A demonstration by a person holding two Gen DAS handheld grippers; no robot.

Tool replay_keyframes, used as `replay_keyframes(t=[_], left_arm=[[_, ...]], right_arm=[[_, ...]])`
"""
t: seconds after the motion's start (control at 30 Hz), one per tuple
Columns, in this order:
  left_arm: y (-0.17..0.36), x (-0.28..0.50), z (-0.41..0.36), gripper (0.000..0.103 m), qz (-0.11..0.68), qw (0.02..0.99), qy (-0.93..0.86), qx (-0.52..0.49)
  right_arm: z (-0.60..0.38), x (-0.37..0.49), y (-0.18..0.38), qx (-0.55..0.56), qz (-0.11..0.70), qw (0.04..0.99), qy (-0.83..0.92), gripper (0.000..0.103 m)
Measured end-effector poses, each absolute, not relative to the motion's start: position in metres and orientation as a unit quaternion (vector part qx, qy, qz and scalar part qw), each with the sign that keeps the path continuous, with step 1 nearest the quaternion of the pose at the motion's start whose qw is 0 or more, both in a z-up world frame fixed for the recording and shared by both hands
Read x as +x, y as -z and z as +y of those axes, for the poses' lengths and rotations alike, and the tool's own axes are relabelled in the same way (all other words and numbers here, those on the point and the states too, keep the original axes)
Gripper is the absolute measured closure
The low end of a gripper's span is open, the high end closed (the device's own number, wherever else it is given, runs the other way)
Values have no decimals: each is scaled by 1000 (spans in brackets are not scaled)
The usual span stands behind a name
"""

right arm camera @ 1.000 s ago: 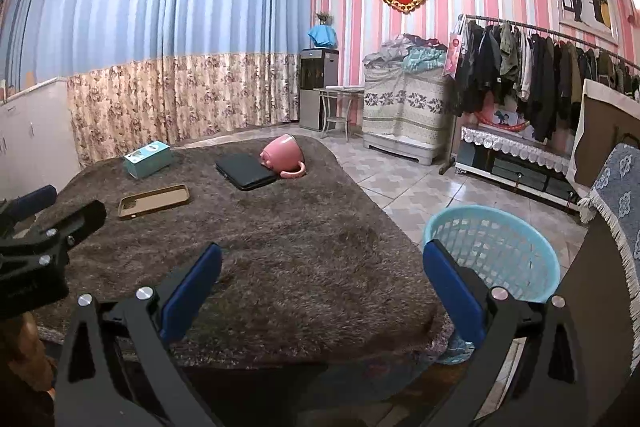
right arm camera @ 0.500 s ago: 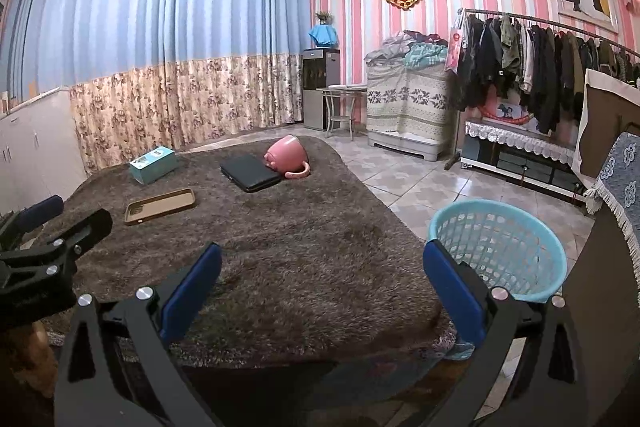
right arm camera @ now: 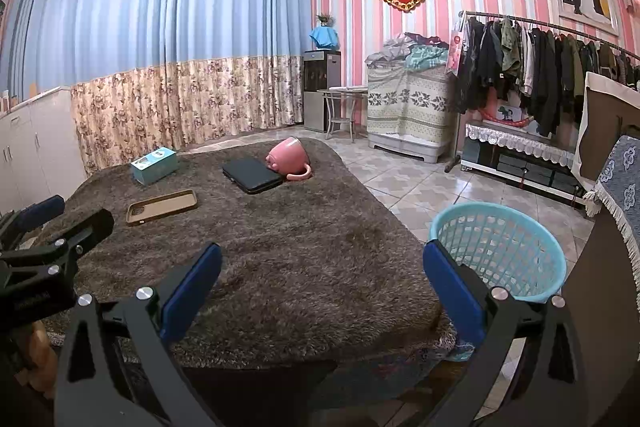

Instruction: Collect trash

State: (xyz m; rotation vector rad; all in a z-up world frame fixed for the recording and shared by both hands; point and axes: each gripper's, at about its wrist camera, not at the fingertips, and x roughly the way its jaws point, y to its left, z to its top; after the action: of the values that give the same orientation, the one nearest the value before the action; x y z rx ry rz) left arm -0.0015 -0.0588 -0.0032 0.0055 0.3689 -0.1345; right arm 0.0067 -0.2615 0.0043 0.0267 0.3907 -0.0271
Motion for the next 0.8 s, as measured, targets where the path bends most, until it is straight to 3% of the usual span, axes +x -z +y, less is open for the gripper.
replay_keyframes(t=[0.8], left_arm=[[0,0,-55,5,182,981,62,1]], right_arm=[[-262,6,-9,13,189,982,15,5]])
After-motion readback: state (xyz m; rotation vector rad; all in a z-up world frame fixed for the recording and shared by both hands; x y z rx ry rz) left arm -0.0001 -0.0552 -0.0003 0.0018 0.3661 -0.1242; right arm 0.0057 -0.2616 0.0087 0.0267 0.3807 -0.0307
